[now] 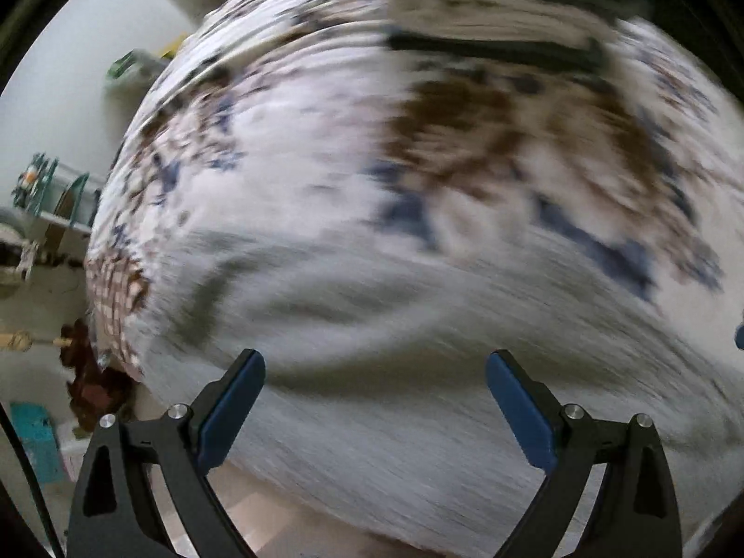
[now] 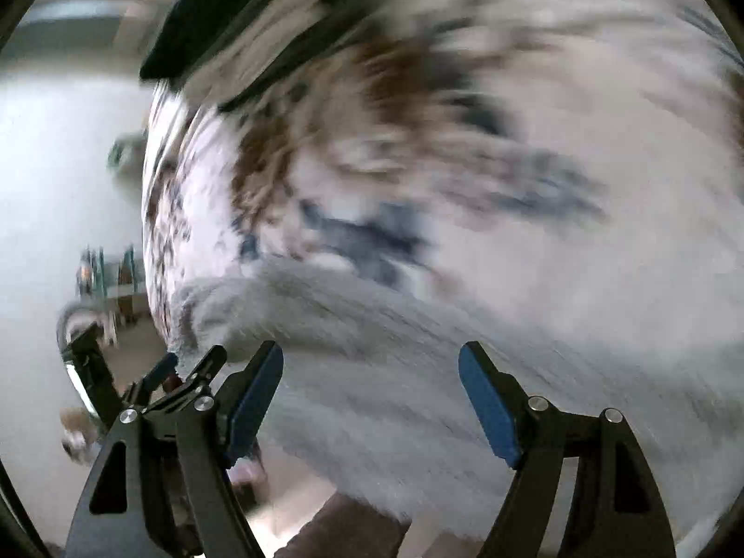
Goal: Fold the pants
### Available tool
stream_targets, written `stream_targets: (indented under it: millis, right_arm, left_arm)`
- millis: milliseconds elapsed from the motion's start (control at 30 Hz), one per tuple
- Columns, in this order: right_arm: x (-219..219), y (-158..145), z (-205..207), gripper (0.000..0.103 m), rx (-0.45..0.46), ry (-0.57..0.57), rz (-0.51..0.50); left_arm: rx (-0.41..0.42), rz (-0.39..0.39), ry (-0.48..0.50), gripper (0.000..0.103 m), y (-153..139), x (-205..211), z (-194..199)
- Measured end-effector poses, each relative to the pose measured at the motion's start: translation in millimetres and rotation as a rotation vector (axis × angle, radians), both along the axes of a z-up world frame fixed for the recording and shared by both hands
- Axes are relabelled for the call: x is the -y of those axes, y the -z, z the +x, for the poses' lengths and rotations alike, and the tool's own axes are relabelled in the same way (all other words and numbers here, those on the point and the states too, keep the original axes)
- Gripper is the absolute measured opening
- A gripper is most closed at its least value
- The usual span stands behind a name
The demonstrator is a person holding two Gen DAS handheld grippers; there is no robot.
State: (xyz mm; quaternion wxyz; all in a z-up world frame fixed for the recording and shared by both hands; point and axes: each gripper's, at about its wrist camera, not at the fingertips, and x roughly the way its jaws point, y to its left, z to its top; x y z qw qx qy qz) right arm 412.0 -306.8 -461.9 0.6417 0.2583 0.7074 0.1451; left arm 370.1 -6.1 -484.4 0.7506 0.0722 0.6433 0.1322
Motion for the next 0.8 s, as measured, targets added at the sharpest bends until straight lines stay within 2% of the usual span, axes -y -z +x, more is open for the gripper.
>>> stream_targets:
  millis: [100,200,233,267,300,367,400,433,467,533,600,633,667,700,733,800]
  right_arm:
    - [-59.6,36.4,38.3,0.080,-0.081,-0.052,0.045]
    - [-109.6,85.8,64.0,0.079,-0.212,-0.078,0.123]
    - [-118.7,98.7,66.2,0.062,-0.235,-0.081,0.104]
    - [-127.4,107.7,62.3,0.021,-0.260,-0.089,0.058]
    - [-129.3,113.9,57.7,0.014,-0.282,-0.097,0.021]
    - [-110.5,117.7,41.7,0.014,-0.317,-0.023,-0.001]
    - [-97.7,116.4,32.7,0.014,-0.334,0.012,-0.011]
    - [-85.2,113.7,22.3,0.006,-0.348,0.038,-0.028]
    - [-77.7,109.7,13.8,0.005,-0.358,0.030,-0.059]
    - [-75.4,108.0,-0.4,0.005,-0.388,-0.002,0.033]
    - [-66.8,98.0,-10.9,0.010,-0.398,0.041,0.107]
    - [-64.2,94.8,-8.7,0.021,-0.384,0.058,0.113]
    - [-61.8,92.0,-3.5,0.041,-0.353,0.082,0.130]
    - [-61.0,92.2,2.5,0.054,-0.324,0.108,0.154]
    - [-61.1,93.6,7.9,0.072,-0.312,0.125,0.169]
    - [-75.3,109.0,18.5,0.074,-0.334,0.107,0.232]
  left_arm:
    - [-0.017,0.028,-0.042,0.097,14.6,-48.7,26.0]
    - [-0.036,0.036,-0.061,0.097,33.4,-85.9,48.9]
    - [-0.050,0.042,-0.068,0.097,40.2,-96.5,54.0]
    - [-0.070,0.041,-0.079,0.097,51.5,-109.8,60.1]
    - [-0.082,0.043,-0.090,0.097,58.0,-117.9,62.8]
    - [-0.121,0.048,-0.124,0.097,73.7,-137.9,66.4]
    - [-0.133,0.027,-0.149,0.098,79.9,-148.8,66.5]
    - [-0.138,0.015,-0.169,0.097,81.9,-155.3,65.3]
    - [-0.140,0.002,-0.185,0.097,82.8,-161.9,64.1]
    - [-0.139,-0.014,-0.184,0.097,79.9,-162.5,63.3]
    - [-0.137,-0.029,-0.171,0.097,73.1,-156.7,61.4]
    - [-0.134,-0.044,-0.160,0.097,68.1,-151.7,60.8]
    - [-0.130,-0.059,-0.152,0.097,64.1,-148.0,62.3]
    - [-0.123,-0.082,-0.141,0.097,59.8,-140.7,62.4]
    - [-0.118,-0.103,-0.126,0.097,56.0,-131.5,62.4]
    - [-0.111,-0.132,-0.095,0.097,51.3,-113.0,64.9]
